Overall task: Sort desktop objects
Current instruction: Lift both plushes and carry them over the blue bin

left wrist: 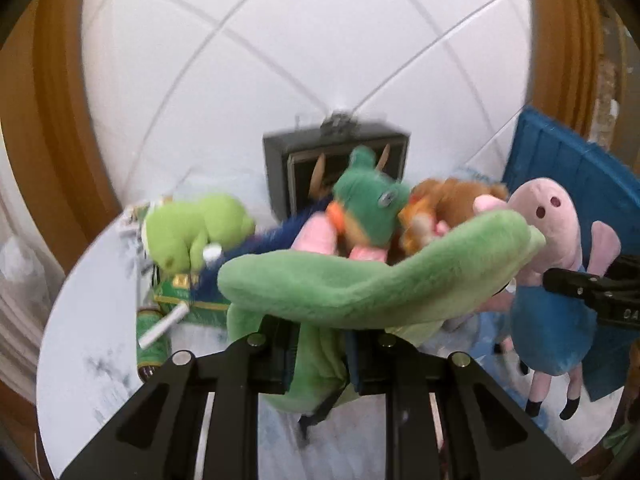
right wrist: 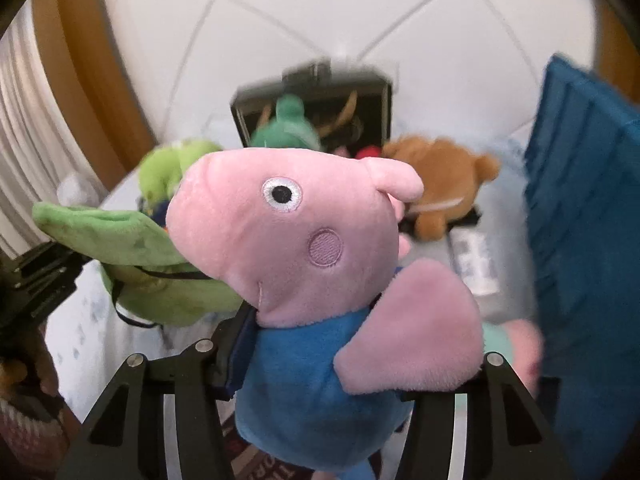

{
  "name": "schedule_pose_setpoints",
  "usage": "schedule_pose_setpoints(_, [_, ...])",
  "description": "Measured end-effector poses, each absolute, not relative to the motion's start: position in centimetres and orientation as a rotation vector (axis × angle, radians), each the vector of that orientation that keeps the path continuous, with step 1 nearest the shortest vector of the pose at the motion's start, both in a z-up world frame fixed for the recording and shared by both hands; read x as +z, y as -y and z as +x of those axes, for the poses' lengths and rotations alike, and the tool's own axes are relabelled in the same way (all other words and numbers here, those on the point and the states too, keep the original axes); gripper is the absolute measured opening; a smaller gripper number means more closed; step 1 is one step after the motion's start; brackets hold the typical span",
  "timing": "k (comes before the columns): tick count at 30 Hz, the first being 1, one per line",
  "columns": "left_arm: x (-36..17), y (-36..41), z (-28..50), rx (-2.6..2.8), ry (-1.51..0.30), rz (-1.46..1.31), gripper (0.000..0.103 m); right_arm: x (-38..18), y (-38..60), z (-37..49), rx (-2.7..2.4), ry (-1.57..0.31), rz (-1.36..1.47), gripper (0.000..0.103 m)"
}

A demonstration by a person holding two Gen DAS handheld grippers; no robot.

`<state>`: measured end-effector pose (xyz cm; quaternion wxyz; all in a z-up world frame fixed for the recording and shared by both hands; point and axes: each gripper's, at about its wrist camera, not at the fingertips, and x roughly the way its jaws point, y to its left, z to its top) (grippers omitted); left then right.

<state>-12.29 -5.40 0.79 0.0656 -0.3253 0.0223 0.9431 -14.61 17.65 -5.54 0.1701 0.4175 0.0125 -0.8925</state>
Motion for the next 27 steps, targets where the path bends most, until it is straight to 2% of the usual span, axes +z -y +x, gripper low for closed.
schedule_pose_setpoints(13, [9.8,-1.6,-7.2,2.811,-0.066,-0.633,0.020,6.3,-24.5,-4.0,-2.817,0.073,0.806,0.053])
schedule_pose_setpoints(22, [15.0,-10.5,-5.8,2.667,-0.044,-0.466,0.020,13.3,-32.1,2.9,-3.030,0.175,0.572,0.053])
schedule_pose_setpoints(27, [17.1,-16.9,-4.8,2.556,-0.056,-0.397,0.020,15.4,-36.2,5.8,-3.156,0.206,0.491,0.053])
